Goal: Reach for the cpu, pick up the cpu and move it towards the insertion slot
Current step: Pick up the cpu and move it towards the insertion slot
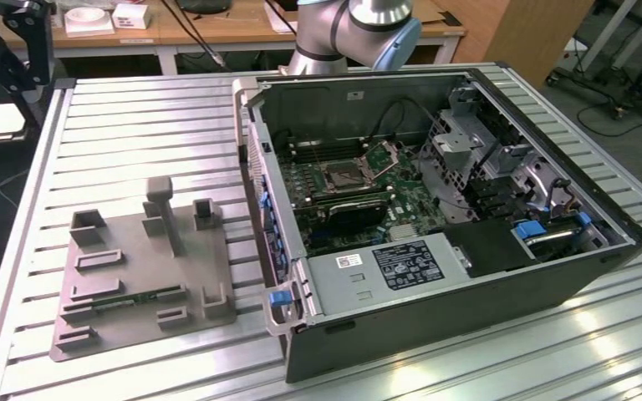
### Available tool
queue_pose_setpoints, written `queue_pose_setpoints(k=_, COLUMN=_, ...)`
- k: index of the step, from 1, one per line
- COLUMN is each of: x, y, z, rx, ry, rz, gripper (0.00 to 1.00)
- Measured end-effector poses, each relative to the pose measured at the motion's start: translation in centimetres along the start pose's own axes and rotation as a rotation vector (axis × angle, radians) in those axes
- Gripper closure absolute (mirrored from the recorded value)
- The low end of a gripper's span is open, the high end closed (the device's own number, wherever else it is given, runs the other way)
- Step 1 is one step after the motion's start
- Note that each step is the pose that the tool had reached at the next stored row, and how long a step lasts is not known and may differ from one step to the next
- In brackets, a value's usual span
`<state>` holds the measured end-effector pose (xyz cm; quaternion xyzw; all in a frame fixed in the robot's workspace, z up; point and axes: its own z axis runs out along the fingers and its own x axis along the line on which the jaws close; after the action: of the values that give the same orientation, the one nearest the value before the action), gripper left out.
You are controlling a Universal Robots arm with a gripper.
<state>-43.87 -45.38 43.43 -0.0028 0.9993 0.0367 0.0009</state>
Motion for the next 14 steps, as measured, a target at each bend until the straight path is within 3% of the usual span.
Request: queue_pose_setpoints(k=14, x=-0.57, y=0.06, z=0.04, rx=-0.0002, ry=-0.0002, rz=0.0, gripper=0.46)
